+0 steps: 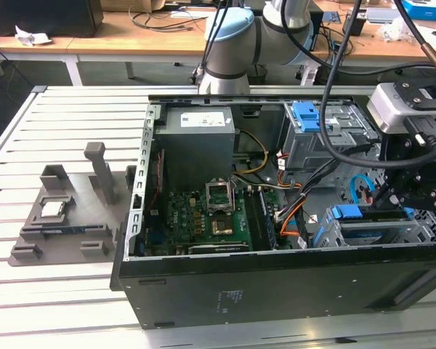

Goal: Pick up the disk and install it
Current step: 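Insert the second disk wire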

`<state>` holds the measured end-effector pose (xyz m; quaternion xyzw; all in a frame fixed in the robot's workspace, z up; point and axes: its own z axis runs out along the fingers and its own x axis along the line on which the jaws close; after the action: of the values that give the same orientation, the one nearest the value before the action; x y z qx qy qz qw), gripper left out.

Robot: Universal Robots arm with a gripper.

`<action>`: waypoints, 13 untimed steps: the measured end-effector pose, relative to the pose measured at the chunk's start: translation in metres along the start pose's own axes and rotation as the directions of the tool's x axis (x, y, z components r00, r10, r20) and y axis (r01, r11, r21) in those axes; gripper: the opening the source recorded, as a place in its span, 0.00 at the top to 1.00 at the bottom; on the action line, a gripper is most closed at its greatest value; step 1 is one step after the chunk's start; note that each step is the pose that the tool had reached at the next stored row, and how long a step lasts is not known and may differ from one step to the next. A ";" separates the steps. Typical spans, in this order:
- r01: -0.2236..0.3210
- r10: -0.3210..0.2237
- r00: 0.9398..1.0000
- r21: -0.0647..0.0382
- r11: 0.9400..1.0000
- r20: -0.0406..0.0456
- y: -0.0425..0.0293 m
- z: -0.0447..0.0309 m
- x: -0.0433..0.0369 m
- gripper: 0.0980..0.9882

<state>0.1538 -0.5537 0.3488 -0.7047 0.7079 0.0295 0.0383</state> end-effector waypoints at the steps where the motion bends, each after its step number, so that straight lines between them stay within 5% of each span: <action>1: 0.000 0.000 1.000 0.000 1.000 0.000 -0.0007 0.0003 -0.0004 0.93; 13: 0.000 0.000 1.000 0.000 1.000 -0.001 -0.0010 0.0050 0.0000 0.93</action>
<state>0.1549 -0.5533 0.3439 -0.7046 0.7080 0.0291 0.0379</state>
